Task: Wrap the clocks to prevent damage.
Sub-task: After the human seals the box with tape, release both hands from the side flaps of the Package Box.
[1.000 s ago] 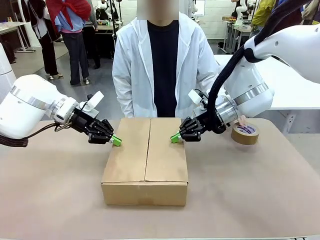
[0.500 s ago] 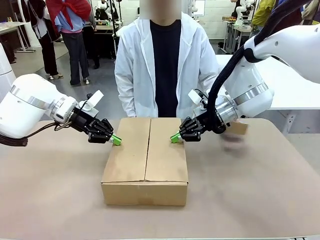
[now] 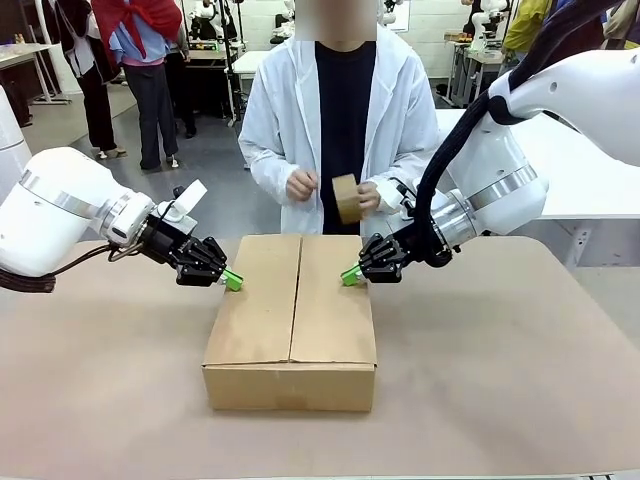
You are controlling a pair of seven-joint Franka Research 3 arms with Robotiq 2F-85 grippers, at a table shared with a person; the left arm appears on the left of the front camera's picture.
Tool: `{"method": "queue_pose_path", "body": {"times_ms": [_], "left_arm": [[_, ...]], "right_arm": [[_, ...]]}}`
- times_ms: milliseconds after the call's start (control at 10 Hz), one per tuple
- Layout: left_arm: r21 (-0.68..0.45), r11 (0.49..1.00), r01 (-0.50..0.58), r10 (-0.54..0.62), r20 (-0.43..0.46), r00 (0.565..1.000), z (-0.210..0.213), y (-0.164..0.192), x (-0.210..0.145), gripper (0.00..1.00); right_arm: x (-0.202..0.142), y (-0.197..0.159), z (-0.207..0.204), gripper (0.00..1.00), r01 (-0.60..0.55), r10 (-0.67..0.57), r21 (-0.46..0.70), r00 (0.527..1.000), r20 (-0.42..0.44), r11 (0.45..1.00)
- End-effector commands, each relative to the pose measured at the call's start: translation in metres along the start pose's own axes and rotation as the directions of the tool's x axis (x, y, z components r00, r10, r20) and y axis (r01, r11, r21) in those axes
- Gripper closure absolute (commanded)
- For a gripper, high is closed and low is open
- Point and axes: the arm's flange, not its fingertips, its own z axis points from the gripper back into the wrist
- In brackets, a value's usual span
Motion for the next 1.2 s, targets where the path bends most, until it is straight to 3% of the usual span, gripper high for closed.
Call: {"method": "queue_pose_path", "body": {"times_ms": [0,1100], "left_arm": [[-0.001,1.000,0.000,0.000,-0.003,1.000,-0.0017,-0.0003,-0.0020,1.00],[-0.001,1.000,0.000,0.000,-0.003,1.000,-0.0017,-0.0003,-0.0020,1.00]], "right_arm": [[-0.0035,-0.0004,-0.0027,0.99,0.006,-0.006,0.000,1.000,-0.005,1.000],[-0.0035,-0.0004,-0.0027,0.99,0.006,-0.006,0.000,1.000,-0.005,1.000]]}}
